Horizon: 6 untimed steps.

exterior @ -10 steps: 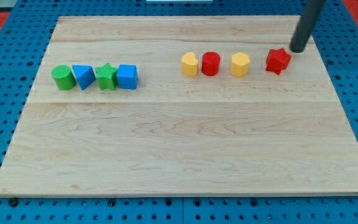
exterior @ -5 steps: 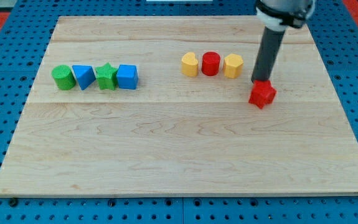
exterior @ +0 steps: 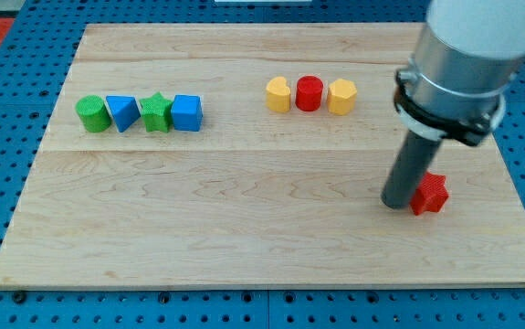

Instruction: Slide red star towards bottom right

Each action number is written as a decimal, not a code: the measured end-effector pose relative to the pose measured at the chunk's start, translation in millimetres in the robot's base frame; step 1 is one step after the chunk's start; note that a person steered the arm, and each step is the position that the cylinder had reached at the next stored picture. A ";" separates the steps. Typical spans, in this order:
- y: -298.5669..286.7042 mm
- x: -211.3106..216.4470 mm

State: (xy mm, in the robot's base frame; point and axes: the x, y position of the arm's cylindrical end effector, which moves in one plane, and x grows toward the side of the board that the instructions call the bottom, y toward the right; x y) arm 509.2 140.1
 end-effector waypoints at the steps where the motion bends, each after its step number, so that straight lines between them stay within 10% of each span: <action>1: -3.4 -29.1; 4: 31.7 14.4; 6: 13.6 -81.2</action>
